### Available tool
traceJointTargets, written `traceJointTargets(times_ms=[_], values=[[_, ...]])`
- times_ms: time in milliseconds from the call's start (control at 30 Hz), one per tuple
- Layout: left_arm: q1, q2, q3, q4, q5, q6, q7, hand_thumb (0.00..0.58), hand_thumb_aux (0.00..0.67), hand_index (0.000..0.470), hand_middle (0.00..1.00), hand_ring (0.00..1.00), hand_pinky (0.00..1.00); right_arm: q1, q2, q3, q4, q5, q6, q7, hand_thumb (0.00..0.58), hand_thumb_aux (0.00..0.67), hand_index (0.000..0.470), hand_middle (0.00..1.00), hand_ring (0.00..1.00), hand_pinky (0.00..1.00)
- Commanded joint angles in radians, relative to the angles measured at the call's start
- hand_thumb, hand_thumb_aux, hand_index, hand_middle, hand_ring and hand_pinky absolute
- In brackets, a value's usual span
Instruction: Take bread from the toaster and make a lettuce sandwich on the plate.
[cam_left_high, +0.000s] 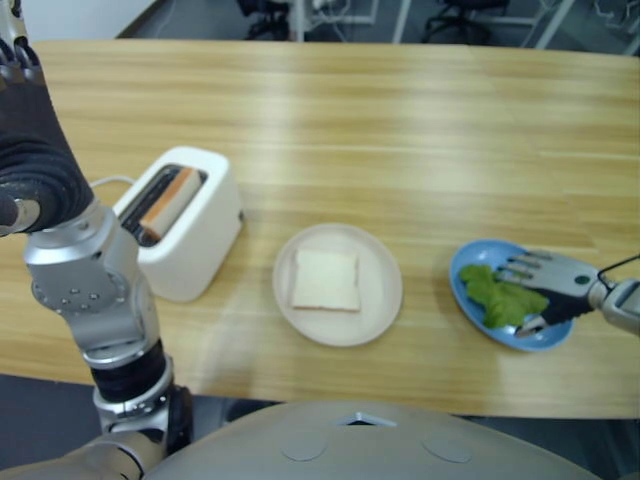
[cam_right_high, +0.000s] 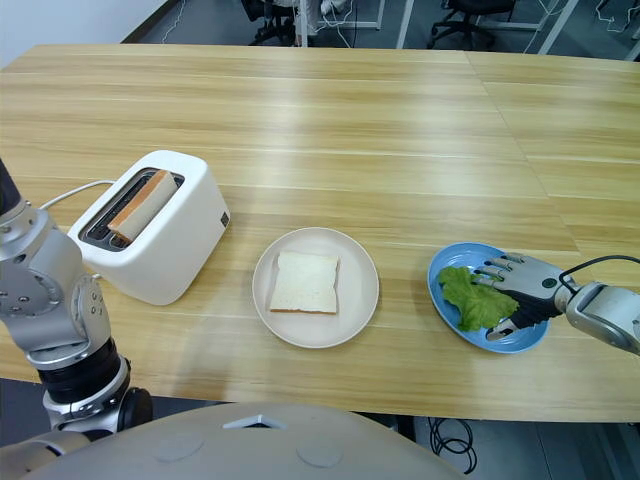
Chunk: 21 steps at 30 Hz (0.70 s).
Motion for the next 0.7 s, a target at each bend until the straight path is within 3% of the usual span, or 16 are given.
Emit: traceJointTargets(times_ms=[33,167,200,233,267,467,500,600,700], values=[[0.003,0.015,0.008,-0.02,-0.011,0.02,-0.009,0.0,0.0,0.0,0.0,0.0,0.0,-0.024,0.027,0.047,0.01,-0.017,0.004,0.0,0.0,0.0,0.0,0.0,0.0,0.0],[0.006,0.021,0.011,-0.026,-0.016,0.027,-0.01,0.0,0.0,0.0,0.0,0.0,0.0,-0.062,0.055,0.077,0.025,-0.019,0.008,0.0,0.0,0.0,0.0,0.0,0.0,0.0],[0.007,0.023,0.012,-0.027,-0.018,0.028,-0.01,0.027,0.016,0.011,0.0,0.0,0.0,-0.069,0.061,0.082,0.03,-0.018,0.01,-0.001,0.313,0.215,0.148,0.0,0.0,0.0],[0.007,0.025,0.014,-0.027,-0.02,0.029,-0.01,0.053,0.032,0.022,0.0,0.0,0.0,-0.078,0.067,0.086,0.034,-0.018,0.013,-0.005,0.526,0.465,0.319,0.0,0.0,0.0],[0.006,0.026,0.014,-0.027,-0.021,0.03,-0.01,0.075,0.045,0.031,0.0,0.0,0.0,-0.085,0.071,0.086,0.037,-0.013,0.015,-0.007,0.58,0.67,0.46,0.0,0.0,0.0],[0.001,0.032,0.015,-0.03,-0.023,0.037,-0.01,0.227,0.147,0.101,0.0,0.0,0.0,-0.09,0.07,0.083,0.026,0.011,0.021,-0.031,0.58,0.67,0.46,0.0,0.0,0.0],[0.001,0.033,0.014,-0.03,-0.022,0.037,-0.01,0.227,0.147,0.101,0.0,0.0,0.0,-0.083,0.069,0.08,0.022,0.012,0.024,-0.04,0.58,0.67,0.46,0.0,0.0,0.0],[-0.001,0.034,0.011,-0.03,-0.021,0.04,-0.01,0.349,0.247,0.17,0.0,0.0,0.0,-0.072,0.069,0.079,0.027,0.009,0.031,-0.069,0.58,0.67,0.46,0.0,0.0,0.0],[-0.004,0.035,0.009,-0.026,-0.018,0.043,-0.01,0.429,0.328,0.225,0.0,0.0,0.0,-0.057,0.087,0.086,0.021,-0.005,0.053,-0.102,0.58,0.67,0.46,0.0,0.0,0.0]])
